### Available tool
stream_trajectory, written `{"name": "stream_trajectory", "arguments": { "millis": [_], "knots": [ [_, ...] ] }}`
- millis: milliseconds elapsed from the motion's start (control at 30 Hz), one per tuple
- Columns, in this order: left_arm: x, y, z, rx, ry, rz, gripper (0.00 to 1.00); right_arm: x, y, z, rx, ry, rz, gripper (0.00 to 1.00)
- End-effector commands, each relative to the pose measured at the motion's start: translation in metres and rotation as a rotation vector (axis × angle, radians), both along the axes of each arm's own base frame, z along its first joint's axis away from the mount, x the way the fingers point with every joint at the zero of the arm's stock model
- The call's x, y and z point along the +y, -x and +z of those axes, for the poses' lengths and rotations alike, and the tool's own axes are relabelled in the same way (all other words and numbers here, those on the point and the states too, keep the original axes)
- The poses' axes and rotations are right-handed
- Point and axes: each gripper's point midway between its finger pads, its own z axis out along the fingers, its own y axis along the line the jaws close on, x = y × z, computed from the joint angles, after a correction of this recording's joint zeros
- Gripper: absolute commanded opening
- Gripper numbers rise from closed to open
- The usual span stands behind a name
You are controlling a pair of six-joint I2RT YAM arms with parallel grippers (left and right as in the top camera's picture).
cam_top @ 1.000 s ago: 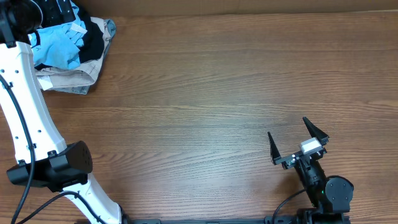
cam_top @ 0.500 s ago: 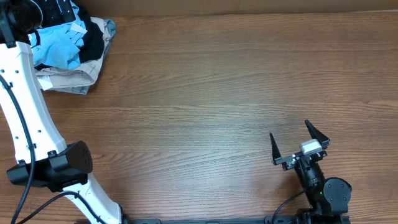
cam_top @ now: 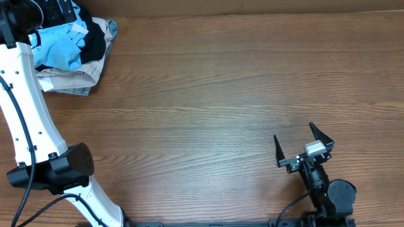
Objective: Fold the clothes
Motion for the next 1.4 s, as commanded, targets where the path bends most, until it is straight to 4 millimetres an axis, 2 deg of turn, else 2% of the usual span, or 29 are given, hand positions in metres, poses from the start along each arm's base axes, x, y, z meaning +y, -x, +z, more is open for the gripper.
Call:
{"name": "stream_trajectory", "arguments": {
  "millis": [0, 700, 867, 1033, 1233, 1367],
  "knots": [
    [-0.001, -0.003, -0.005, 0.008, 0.014, -0.001, 1.00, 0.000, 0.000, -0.002, -0.004, -0.004, -0.004, 1.00],
    [-0.001, -0.003, -0.005, 0.008, 0.012, 0.000, 1.00, 0.000, 0.000, -0.002, -0.004, -0.004, -0.004, 1.00],
    [-0.005, 0.003, 0.003, -0.004, 0.010, -0.005, 1.00, 0.000, 0.000, -0.002, -0.004, -0.004, -0.004, 1.00],
    [-0.014, 0.033, 0.010, 0.012, 0.014, -0.006, 1.00, 0.000, 0.000, -0.002, -0.004, -0.004, -0.004, 1.00],
    [-0.033, 0.098, -0.003, 0.078, 0.033, -0.008, 1.00, 0.000, 0.000, -0.002, -0.004, -0.004, -0.004, 1.00],
    [-0.057, 0.143, -0.017, 0.108, 0.040, -0.039, 1.00, 0.000, 0.000, -0.002, -0.004, -0.003, -0.004, 1.00]
  ]
}}
